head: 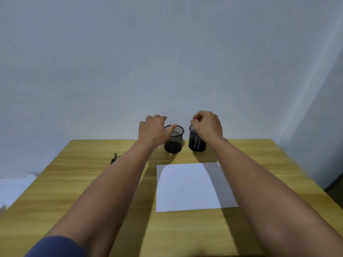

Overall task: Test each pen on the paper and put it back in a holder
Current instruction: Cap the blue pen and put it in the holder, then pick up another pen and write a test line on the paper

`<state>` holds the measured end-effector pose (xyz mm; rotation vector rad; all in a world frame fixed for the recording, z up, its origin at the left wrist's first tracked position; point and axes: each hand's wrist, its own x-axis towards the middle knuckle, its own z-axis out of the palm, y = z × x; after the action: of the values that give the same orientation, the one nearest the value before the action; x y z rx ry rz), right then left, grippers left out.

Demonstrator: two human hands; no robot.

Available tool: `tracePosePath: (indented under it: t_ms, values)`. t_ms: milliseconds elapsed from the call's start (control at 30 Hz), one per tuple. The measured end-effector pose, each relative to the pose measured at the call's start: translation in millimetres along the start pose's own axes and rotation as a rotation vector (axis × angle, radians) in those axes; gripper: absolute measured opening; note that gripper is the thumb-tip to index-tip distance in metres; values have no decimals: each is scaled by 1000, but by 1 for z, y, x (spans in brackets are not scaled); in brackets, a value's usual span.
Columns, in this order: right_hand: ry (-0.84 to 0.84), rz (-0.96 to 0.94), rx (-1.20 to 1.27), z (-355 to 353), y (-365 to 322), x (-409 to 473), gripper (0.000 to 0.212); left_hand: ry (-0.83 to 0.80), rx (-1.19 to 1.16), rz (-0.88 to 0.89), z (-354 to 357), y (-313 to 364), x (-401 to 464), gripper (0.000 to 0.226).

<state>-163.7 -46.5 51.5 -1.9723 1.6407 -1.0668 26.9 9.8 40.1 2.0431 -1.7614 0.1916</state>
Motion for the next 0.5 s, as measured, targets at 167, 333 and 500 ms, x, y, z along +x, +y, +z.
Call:
tracePosePath:
  t_ms: [167,333,500]
  values:
    - [-89,-80,34,34,-49,-38,15,-25,-99,-107,-28,-74,-36,46]
    - [-275,-171,-14,83,-83,-71,11,-112,-72,-157,-21,-137,-68,38]
    - [-559,-169,-116,141,-93,-96,11,-213,-52,-122,9,-174,-84,36]
